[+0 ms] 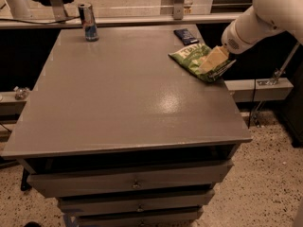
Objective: Move green jalapeno chip bag near rxbar blueberry
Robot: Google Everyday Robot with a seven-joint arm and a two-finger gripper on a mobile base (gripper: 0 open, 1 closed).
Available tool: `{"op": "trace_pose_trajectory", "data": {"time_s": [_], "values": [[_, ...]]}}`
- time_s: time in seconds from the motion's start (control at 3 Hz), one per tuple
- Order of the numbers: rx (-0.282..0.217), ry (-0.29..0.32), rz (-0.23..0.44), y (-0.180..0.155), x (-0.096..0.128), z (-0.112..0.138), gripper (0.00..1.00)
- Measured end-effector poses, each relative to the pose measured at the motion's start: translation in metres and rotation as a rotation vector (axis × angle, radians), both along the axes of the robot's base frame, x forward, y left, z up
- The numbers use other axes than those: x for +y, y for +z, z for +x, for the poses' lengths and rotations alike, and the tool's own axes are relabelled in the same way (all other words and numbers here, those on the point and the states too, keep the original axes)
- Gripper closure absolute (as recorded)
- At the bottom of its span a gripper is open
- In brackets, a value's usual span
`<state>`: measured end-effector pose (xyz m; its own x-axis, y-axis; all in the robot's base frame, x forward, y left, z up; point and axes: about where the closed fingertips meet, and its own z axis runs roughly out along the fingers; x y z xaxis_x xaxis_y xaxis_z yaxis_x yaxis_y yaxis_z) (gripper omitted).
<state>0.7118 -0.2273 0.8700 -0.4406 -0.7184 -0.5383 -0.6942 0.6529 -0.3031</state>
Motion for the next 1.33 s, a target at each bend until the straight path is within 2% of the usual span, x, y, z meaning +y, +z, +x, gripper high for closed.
{"op": "trace_pose_trajectory", "data": {"time_s": [0.67,1.0,1.33], "values": [[-0.086,-0.017,0.007,0.04,-0.013,-0.003,0.0],[-0.147,-0.007,0.077,0.061,-0.015,-0.021,0.0],[-0.208,0.045,0.207,0.069,-0.014,-0.059,0.0]]}}
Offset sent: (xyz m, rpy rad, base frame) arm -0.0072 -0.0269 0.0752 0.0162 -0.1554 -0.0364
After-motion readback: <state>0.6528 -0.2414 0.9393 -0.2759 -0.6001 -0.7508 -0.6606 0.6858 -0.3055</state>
